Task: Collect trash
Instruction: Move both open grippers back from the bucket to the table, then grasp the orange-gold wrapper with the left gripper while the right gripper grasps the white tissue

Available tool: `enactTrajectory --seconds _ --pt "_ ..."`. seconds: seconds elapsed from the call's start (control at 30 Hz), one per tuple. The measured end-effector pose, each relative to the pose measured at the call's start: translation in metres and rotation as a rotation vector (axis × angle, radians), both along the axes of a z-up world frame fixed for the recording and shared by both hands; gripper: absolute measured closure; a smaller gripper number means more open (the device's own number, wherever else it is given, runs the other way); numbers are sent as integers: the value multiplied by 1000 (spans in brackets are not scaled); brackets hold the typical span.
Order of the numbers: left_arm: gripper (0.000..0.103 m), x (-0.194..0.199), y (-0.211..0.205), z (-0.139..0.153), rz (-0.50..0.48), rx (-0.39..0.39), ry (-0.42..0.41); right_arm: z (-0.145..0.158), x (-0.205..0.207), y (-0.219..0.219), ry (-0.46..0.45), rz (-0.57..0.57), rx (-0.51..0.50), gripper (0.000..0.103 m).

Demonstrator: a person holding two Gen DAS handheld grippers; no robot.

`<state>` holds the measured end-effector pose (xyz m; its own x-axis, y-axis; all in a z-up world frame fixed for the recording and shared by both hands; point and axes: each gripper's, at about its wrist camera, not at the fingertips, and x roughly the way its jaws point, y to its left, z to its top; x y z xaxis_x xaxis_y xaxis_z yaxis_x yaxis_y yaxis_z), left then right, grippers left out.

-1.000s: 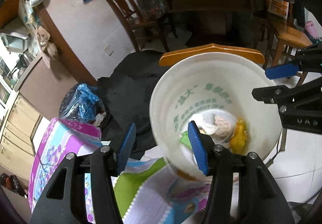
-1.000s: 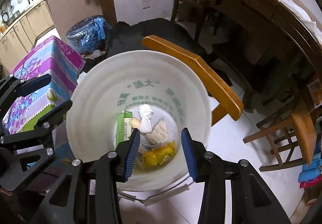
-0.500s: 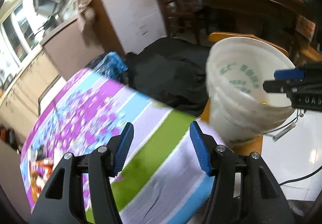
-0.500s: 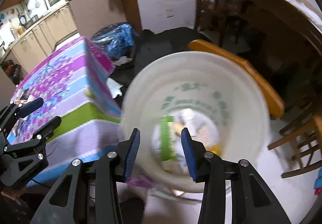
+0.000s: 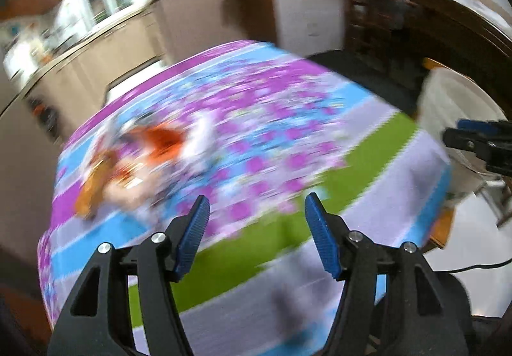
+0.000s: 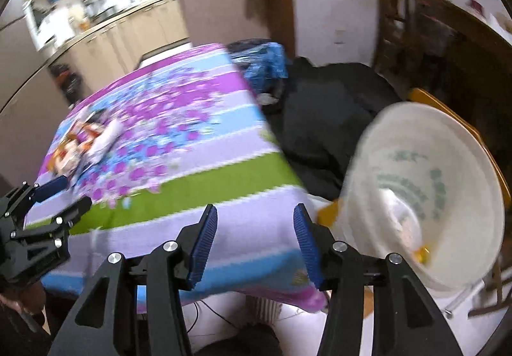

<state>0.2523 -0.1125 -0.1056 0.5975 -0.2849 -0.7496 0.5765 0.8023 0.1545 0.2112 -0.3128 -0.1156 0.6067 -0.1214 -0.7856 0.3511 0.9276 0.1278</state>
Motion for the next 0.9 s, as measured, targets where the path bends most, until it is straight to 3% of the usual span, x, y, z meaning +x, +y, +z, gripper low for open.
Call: enactTrajectory --seconds 0.27,0.4,0.57,0.77,0.9 --pt "41 34 100 4 298 -24 -21 -5 60 60 11 144 5 52" --pt "40 54 139 10 372 -38 -34 -4 92 90 -9 205 -8 52" --pt "38 93 165 9 279 -38 -14 -2 133 104 -57 199 16 52" --pt "38 139 157 -10 159 -2 26 -5 177 116 -73 189 47 52" --pt "38 163 148 -22 79 -37 56 -14 200 130 -63 201 104 52"
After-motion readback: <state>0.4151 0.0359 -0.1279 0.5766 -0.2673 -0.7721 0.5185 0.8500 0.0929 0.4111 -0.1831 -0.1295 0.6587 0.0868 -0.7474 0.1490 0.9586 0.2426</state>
